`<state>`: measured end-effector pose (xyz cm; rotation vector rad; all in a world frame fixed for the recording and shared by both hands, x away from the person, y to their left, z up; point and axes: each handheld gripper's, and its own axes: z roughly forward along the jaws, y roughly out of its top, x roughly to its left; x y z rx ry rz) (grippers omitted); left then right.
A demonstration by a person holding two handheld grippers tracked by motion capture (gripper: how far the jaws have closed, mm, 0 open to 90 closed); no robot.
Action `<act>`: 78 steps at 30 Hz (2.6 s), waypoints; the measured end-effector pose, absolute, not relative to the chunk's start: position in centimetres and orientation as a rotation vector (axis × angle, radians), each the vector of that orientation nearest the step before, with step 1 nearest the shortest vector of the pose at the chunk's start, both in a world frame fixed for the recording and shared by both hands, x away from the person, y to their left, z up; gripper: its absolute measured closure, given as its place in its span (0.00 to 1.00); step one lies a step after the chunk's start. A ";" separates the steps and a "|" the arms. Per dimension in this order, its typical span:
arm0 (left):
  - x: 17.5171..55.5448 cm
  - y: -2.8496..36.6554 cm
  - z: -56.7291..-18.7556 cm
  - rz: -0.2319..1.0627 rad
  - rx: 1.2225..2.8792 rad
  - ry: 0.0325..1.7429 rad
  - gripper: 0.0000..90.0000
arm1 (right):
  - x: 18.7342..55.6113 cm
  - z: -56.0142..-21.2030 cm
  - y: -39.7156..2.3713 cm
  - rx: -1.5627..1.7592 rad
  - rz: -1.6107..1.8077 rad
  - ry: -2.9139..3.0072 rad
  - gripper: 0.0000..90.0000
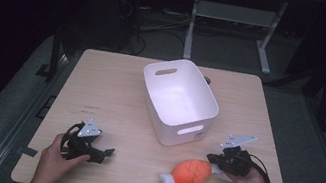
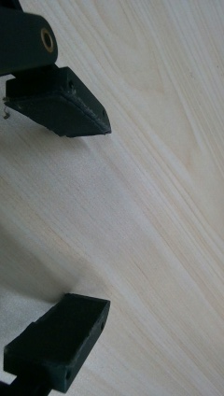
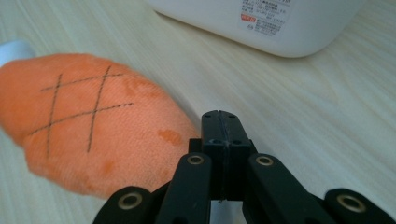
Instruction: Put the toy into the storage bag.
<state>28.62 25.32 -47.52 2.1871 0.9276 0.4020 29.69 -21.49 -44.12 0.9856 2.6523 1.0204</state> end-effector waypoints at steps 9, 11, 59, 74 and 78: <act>28.6 25.3 -47.5 0.402 2.187 0.928 0.14 | 28.1 -43.9 -21.9 0.990 1.017 2.653 1.00; 28.6 25.3 -47.5 0.402 2.186 0.928 0.14 | 27.8 -44.0 -22.0 0.986 1.017 2.656 1.00; 28.6 25.3 -47.5 0.399 2.183 0.932 0.14 | 26.4 -42.1 -22.2 0.989 1.102 2.668 0.15; 28.6 25.3 -47.5 0.402 2.183 0.930 0.14 | 27.8 -40.9 -19.1 0.830 1.096 2.753 0.00; 28.6 25.3 -47.5 0.401 2.186 0.928 0.14 | 28.3 -41.1 -18.2 0.808 1.091 2.781 0.00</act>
